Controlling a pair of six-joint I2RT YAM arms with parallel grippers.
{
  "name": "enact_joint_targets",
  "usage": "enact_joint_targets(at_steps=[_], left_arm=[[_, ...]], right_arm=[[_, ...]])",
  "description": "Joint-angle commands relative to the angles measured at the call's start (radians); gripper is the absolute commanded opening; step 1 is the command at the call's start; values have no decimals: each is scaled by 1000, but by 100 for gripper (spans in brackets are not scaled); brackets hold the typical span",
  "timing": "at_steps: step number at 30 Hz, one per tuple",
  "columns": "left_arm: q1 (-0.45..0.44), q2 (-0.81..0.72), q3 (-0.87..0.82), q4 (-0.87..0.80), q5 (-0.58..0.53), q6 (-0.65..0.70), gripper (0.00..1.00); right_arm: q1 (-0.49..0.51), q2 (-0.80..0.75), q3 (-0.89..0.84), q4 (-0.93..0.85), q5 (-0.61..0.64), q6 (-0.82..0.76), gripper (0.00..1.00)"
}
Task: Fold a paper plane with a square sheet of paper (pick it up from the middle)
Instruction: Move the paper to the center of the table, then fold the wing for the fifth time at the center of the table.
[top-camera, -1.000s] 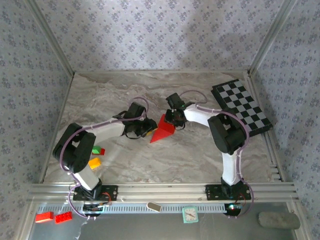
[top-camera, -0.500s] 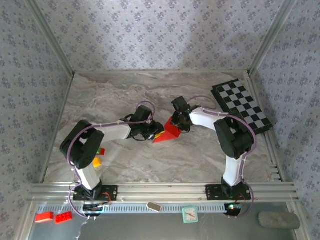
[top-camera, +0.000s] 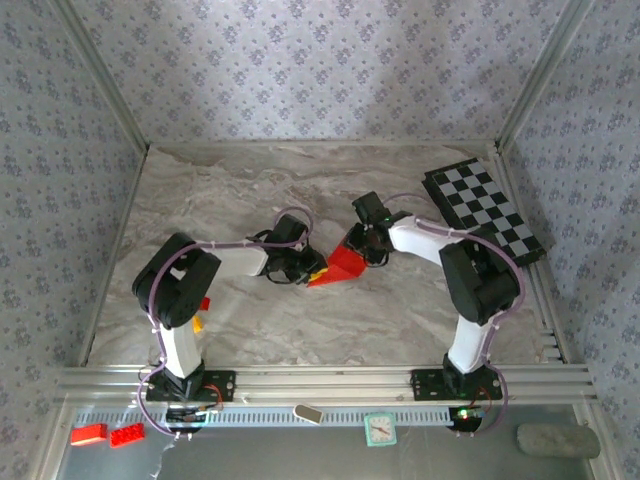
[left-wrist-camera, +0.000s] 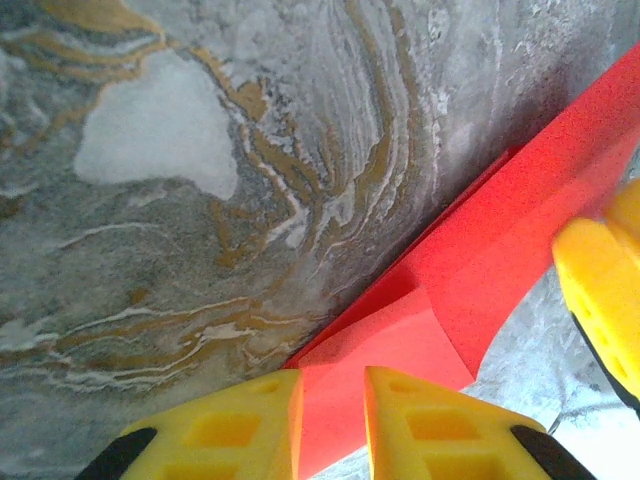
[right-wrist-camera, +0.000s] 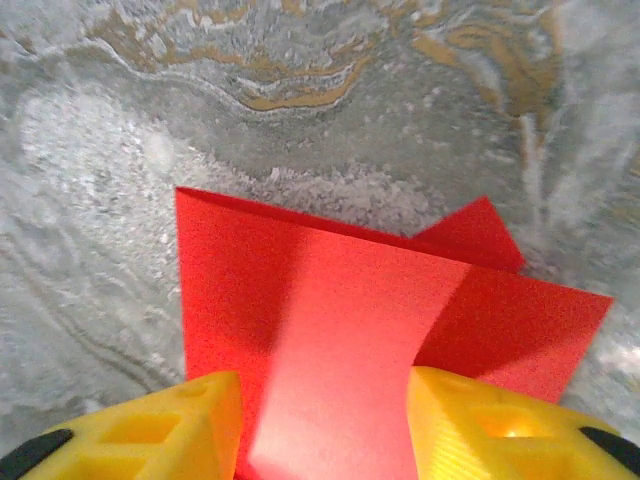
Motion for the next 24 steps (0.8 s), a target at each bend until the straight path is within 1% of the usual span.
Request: enact_joint_targets(at_steps=[1,5,11,16,19,24], left_arm=[[5,31,16,-65,-12,2,23],[12,33,11,-72,-9,-4,22],[19,32,-5,-62,-3,-24,20],[22,36,-12,-48,3,-35,19],[22,35,-14,-48,5,-36,19],[22,33,-18,-44,7,-40,19]], right_arm=[[-29,-106,-64,39,-65,-12,54],[-55,-201,-188,121,-134,42,57],[-52,-293,-367,281,-228,136,57],[-34,-301,-442,373,-252,163,56],[-32,-281,-456,396,-261,177,56],[-31,-245,-460,449,-291,194,52]])
